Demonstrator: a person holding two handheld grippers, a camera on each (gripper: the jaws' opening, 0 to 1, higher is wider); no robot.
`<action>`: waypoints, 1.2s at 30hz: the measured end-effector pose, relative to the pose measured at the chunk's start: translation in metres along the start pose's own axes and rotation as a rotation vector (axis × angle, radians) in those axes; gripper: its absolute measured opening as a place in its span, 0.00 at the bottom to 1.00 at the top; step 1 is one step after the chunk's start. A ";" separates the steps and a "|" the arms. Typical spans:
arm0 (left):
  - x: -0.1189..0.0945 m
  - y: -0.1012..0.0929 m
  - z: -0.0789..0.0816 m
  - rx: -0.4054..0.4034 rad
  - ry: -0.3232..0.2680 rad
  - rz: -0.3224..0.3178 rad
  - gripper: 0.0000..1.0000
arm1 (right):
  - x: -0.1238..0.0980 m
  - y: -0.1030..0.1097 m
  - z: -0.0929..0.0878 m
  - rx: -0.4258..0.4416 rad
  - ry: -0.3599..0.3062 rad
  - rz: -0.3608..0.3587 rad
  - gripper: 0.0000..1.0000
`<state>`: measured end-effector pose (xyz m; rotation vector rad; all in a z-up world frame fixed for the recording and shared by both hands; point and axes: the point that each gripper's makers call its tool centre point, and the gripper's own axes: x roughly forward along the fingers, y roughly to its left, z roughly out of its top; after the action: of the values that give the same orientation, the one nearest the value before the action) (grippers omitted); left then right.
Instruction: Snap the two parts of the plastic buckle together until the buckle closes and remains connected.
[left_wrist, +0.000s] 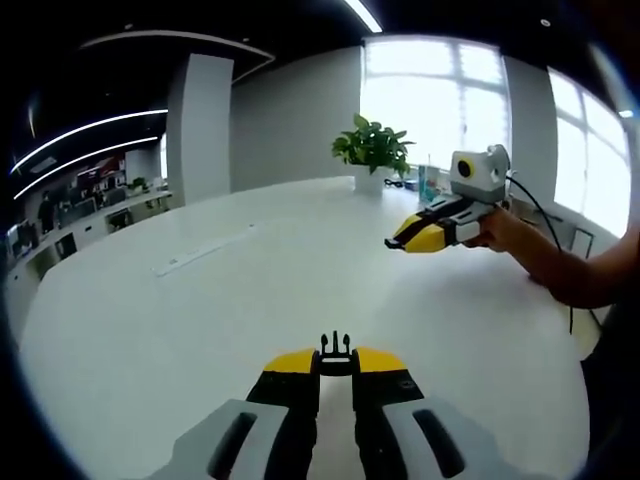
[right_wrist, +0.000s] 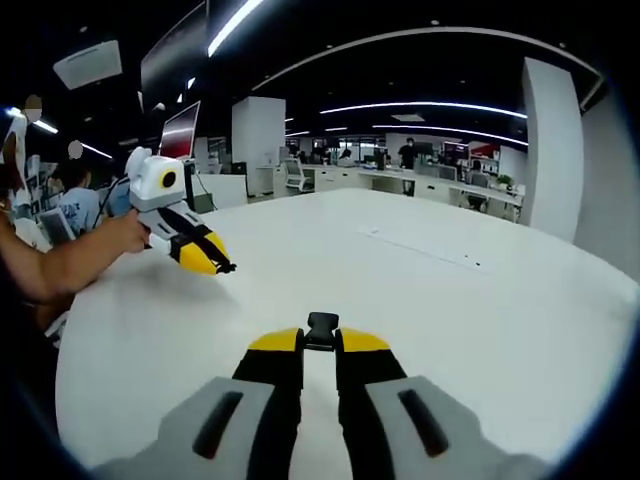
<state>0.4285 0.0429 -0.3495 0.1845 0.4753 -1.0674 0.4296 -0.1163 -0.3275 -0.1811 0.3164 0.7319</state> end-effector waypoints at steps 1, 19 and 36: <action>-0.001 -0.001 -0.001 -0.001 0.001 -0.004 0.09 | 0.000 0.000 0.000 0.001 0.001 0.000 0.10; -0.005 -0.016 -0.015 0.025 0.026 -0.005 0.10 | -0.010 0.016 -0.010 -0.038 0.020 -0.001 0.10; -0.014 -0.044 -0.026 0.067 0.025 -0.037 0.10 | -0.022 0.031 -0.016 -0.017 0.000 0.024 0.10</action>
<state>0.3775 0.0425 -0.3628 0.2490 0.4671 -1.1194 0.3898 -0.1123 -0.3367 -0.1936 0.3134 0.7585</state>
